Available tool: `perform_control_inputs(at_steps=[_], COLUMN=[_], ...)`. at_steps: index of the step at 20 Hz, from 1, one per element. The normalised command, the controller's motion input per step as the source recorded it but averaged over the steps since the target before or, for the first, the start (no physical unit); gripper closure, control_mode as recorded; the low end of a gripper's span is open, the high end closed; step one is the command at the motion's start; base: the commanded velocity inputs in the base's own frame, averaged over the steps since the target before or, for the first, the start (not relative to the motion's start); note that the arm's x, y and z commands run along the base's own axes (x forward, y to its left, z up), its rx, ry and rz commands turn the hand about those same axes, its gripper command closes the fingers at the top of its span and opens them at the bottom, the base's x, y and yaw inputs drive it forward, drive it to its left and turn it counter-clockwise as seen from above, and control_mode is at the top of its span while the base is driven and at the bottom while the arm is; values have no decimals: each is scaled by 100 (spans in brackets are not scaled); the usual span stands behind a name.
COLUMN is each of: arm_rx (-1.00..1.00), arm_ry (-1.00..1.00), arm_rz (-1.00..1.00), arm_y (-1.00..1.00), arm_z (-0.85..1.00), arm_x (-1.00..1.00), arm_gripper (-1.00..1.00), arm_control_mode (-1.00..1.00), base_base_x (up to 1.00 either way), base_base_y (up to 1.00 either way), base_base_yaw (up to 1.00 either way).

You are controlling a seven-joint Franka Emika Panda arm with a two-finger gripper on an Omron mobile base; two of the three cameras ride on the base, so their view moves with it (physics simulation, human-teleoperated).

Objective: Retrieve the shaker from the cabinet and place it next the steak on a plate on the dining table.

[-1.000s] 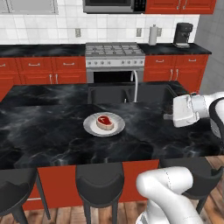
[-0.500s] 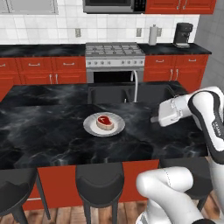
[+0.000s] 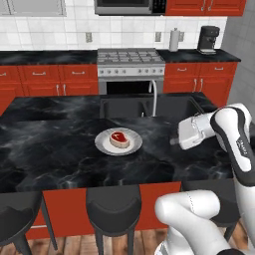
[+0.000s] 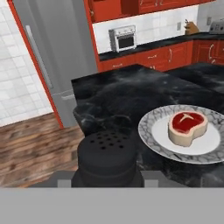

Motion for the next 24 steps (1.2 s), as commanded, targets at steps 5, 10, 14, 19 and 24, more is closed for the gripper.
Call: perform_control_inputs(at_steps=[5, 10, 14, 19, 24], arm_rx=[0, 0, 0, 3, 5], arm_ry=[-10, -8, -6, -1, 1], arm_rz=[4, 2, 3, 3, 5], arm_y=[0, 0, 0, 0, 0], arm_z=[-6, -7, -16, -9, -10], arm_x=[0, 2, 1, 13, 21], arm_gripper=[100, 100, 100, 100, 100], arm_control_mode=[-100, -100, -100, -100, -100], base_base_x=[0, 0, 0, 0, 0], base_base_y=[0, 0, 0, 0, 0], base_base_yaw=[0, 0, 0, 0, 0])
